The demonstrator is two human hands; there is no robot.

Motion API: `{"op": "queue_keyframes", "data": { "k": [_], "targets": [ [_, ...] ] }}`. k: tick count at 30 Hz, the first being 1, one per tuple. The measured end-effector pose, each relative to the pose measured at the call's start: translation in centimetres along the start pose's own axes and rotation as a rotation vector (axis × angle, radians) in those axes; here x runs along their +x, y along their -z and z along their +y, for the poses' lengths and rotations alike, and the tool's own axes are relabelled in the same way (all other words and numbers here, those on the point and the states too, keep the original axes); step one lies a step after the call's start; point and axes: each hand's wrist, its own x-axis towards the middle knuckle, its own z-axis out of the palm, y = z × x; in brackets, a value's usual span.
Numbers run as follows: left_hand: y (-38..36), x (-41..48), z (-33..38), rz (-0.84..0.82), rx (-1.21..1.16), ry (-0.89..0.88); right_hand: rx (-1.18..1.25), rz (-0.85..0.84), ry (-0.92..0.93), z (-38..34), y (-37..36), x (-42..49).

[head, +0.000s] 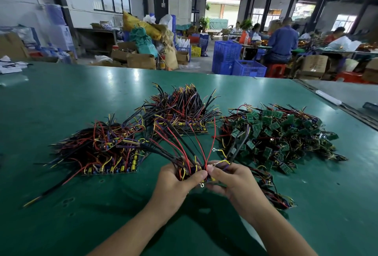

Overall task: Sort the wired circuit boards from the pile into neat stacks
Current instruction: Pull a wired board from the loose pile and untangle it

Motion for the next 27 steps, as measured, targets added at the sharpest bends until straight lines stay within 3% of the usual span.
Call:
{"op": "queue_keyframes", "data": {
  "k": [4,10,27],
  "targets": [
    [0.1,0.1,-0.5,0.026,-0.083,0.081,-0.002,-0.010,0.015,-0.5,0.3,-0.1],
    [0.7,0.4,-0.5,-0.073,-0.226,0.231,0.049,-0.067,0.013,-0.4,0.3,-0.4],
    [1.2,0.8,-0.1,-0.064,-0.462,0.316,0.234,-0.121,0.078,-0.1,-0.1,-0.2]
  ]
}}
